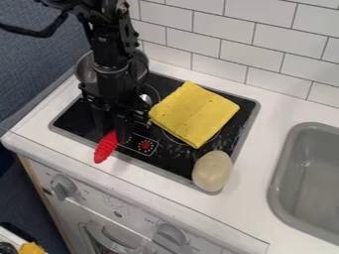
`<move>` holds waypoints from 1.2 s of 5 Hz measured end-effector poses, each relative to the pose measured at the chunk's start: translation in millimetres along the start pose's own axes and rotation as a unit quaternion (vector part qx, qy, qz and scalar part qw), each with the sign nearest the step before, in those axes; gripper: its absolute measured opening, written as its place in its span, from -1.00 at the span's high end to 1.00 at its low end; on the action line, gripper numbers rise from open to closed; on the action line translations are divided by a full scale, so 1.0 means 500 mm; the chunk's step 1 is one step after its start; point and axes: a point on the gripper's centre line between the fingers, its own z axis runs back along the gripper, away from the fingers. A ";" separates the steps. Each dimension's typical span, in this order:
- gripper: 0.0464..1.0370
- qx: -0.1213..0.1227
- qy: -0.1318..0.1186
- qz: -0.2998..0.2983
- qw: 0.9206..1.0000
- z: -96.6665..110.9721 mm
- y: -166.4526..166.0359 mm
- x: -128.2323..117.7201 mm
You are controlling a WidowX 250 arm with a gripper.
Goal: Move the red object to the bottom of the stove
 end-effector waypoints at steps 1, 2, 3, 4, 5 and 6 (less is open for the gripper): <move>0.38 0.004 0.016 0.011 1.000 -0.020 0.013 0.019; 0.38 0.000 0.034 0.021 0.999 -0.039 0.032 0.034; 0.29 0.003 0.030 0.022 0.999 -0.039 0.035 0.041; -0.32 -0.006 0.029 0.025 0.999 -0.046 0.032 0.034; -0.86 -0.010 -0.028 0.025 0.999 -0.008 0.023 0.030; -0.94 -0.015 -0.092 0.025 0.995 0.055 0.024 0.029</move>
